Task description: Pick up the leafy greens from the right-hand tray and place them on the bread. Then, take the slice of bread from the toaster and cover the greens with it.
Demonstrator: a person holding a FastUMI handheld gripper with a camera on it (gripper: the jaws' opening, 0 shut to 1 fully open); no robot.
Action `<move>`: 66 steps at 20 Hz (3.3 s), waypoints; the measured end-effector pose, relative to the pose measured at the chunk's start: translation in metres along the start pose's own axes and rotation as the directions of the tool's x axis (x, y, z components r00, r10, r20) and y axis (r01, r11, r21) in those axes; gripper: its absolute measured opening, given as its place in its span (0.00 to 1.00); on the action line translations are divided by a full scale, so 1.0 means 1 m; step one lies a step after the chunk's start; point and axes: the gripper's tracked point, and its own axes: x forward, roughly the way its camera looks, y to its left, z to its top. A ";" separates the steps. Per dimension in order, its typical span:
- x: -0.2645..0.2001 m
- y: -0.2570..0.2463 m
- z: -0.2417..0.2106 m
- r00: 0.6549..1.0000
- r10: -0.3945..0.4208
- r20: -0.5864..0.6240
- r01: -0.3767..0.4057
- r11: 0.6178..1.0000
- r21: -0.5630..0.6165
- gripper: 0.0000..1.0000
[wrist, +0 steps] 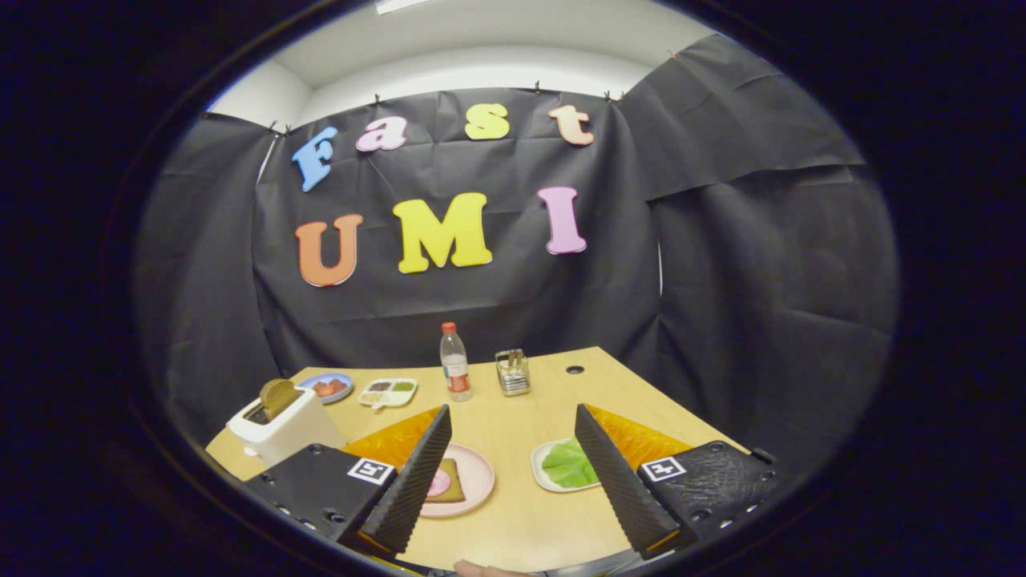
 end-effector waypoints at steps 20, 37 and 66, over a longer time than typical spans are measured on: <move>0.227 -0.153 -0.140 0.902 -0.207 -0.379 0.156 0.974 -0.161 0.98; 0.203 -0.152 -0.123 0.908 -0.204 -0.366 0.168 0.978 -0.127 0.00; 0.074 0.175 -0.085 0.923 0.270 -0.275 -0.331 0.921 -0.205 0.00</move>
